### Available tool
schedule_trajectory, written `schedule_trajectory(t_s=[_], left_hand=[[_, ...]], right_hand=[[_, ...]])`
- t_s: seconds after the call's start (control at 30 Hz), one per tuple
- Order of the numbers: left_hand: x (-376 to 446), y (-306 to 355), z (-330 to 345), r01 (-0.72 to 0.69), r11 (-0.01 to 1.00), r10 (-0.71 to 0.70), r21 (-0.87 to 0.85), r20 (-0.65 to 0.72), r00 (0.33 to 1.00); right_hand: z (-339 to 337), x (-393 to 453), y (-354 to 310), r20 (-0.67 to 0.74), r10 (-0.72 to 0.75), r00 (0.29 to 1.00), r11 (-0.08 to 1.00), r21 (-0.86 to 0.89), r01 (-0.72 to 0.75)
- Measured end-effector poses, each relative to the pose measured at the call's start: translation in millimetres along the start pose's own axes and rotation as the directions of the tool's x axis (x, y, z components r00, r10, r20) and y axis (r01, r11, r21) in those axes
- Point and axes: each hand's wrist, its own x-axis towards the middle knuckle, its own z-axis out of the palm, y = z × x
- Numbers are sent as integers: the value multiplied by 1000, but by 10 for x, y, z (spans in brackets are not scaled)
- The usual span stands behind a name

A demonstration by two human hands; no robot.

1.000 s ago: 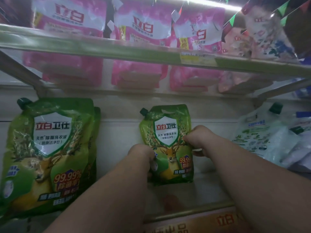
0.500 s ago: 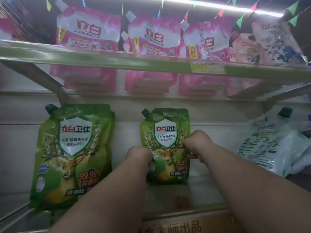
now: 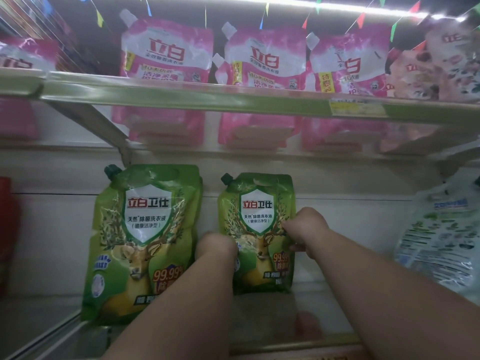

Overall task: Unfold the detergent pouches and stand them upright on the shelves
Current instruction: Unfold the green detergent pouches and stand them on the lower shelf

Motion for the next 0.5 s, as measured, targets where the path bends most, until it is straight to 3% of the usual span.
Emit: schedule_trajectory(t_s=[0.07,0.17,0.23,0.27,0.3,0.33,0.5], left_hand=[[-84,-5,-51,123,979,-125,-164,-5,992],[-122,-55,-60,70,998,-70,-6,47,996],[-129,-57,-23,112,990,-110,-88,25,994],[-116,-53,-15,175,943,-171,-282,38,984],[-104,-66,27,128,936,-135,-327,1,991],[-108,-56,30,170,877,-192,-449,-3,981],[-89,-72,26,200,811,-265,-550,-40,963]], right_hand=[[24,-1,-26,3,-3,1000,1000,-8,3],[59,-9,-56,12,-10,1000,1000,-21,11],[88,-22,-71,14,-13,1000,1000,-15,13],[101,-28,-76,13,-12,1000,1000,-13,13],[111,-31,-82,11,-13,1000,1000,-12,13],[118,-33,-83,11,-15,1000,1000,-11,15],[182,-26,-80,7,-29,1000,1000,-9,29]])
